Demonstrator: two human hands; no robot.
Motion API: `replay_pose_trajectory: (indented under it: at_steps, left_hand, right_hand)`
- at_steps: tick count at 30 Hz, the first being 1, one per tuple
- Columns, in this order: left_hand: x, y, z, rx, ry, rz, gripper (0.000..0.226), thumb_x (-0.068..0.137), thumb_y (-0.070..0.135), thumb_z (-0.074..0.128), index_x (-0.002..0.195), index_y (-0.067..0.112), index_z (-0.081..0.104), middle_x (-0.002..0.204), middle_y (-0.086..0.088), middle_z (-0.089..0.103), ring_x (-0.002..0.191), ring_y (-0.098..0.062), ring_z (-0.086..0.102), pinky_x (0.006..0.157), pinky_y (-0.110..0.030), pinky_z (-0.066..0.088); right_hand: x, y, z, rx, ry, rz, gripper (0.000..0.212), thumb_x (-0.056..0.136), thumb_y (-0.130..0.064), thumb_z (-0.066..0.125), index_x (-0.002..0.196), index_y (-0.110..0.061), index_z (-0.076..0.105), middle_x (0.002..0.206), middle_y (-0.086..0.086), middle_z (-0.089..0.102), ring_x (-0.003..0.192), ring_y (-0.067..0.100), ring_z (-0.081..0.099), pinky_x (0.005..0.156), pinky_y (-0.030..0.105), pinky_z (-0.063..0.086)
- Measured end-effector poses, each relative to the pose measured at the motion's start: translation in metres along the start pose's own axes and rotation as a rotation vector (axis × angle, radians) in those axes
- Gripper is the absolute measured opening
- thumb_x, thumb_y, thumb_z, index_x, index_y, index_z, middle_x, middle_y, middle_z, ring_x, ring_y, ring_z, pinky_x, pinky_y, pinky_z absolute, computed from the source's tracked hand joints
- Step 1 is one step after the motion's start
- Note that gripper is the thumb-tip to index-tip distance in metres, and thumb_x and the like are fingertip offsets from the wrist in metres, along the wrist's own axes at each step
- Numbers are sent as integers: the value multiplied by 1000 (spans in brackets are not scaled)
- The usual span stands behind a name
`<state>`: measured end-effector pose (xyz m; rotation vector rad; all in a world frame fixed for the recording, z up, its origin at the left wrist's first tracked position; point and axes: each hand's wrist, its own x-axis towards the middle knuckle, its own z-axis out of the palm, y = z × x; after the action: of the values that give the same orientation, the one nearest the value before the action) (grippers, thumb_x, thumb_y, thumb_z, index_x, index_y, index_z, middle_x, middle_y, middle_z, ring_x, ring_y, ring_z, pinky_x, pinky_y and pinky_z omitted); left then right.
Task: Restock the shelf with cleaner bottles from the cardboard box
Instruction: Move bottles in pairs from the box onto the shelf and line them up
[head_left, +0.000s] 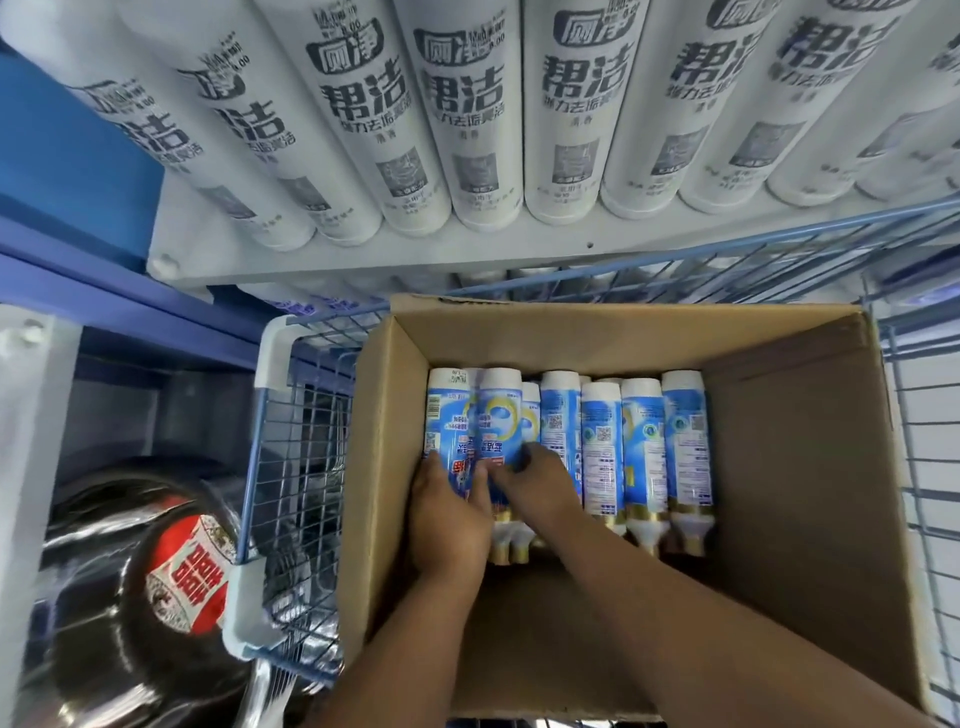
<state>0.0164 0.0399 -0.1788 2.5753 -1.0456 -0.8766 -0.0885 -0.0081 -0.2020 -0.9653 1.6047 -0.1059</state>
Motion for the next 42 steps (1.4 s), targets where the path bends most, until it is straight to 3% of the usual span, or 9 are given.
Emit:
replay_pose_trajectory:
  at_steps: [4, 7, 14, 18, 22, 29, 33, 39, 42]
  left_hand:
    - [0, 1, -5, 26, -14, -12, 64, 93, 53, 56, 147, 21, 43, 134, -4, 62, 118, -24, 62, 95, -41, 54]
    - [-5, 4, -9, 2, -9, -13, 61, 95, 44, 58, 149, 19, 43, 133, -7, 62, 117, -26, 62, 94, -40, 54]
    - [-6, 4, -9, -102, -27, 67, 47, 94, 12, 62, 141, 7, 54, 126, -13, 59, 104, -30, 64, 90, -41, 55]
    - [6, 2, 2, 90, -59, 103, 46, 91, 19, 67, 133, 2, 59, 121, -14, 48, 95, -30, 61, 90, -40, 54]
    - [13, 4, 13, 237, -59, 104, 66, 86, 41, 72, 140, 10, 53, 125, -15, 51, 110, -32, 56, 93, -43, 51]
    - [25, 8, 29, 84, -181, -38, 67, 65, 55, 84, 119, 26, 58, 108, -1, 65, 88, -22, 68, 72, -41, 61]
    - [21, 20, 26, -13, -281, -102, 51, 72, 51, 83, 110, 22, 66, 103, 1, 71, 86, -18, 69, 73, -32, 56]
    - [0, 37, -2, -334, -436, -256, 40, 80, 46, 79, 109, 22, 66, 97, 1, 73, 85, -18, 73, 81, -43, 61]
    - [-18, 49, -27, -432, -489, -269, 40, 82, 44, 78, 112, 22, 65, 101, -1, 74, 88, -19, 73, 79, -42, 62]
  right_hand:
    - [5, -2, -3, 69, -7, 40, 29, 83, -33, 80, 98, -21, 58, 81, -15, 58, 71, -4, 56, 57, 14, 46]
    - [5, 4, -13, 113, -75, 65, 29, 82, -32, 81, 101, -23, 62, 96, -6, 70, 86, 8, 68, 78, 31, 60]
    - [-4, 20, -48, 223, -97, 102, 39, 85, -29, 79, 118, -15, 64, 112, 1, 72, 98, 16, 70, 83, 35, 60]
    - [-6, 32, -65, 241, -67, 108, 36, 86, -30, 79, 116, -15, 65, 109, 0, 72, 95, 14, 70, 79, 33, 60]
    - [-7, 39, -70, 284, -78, 97, 38, 87, -26, 78, 120, -15, 64, 110, -1, 72, 95, 13, 70, 79, 32, 60]
    - [-1, 43, -67, 318, -125, 108, 41, 88, -27, 76, 124, -15, 60, 117, 1, 70, 100, 15, 69, 81, 32, 60]
    - [-6, 41, -77, 301, -161, 119, 37, 91, -24, 73, 124, -15, 61, 117, 2, 70, 102, 17, 69, 87, 36, 59]
    - [-37, 23, -99, 355, -189, 109, 28, 92, -27, 72, 116, -16, 63, 106, -3, 72, 92, 8, 69, 66, 20, 57]
    - [-60, 12, -111, 352, -173, 85, 40, 89, -34, 74, 123, -15, 63, 114, 0, 73, 99, 14, 71, 79, 30, 61]
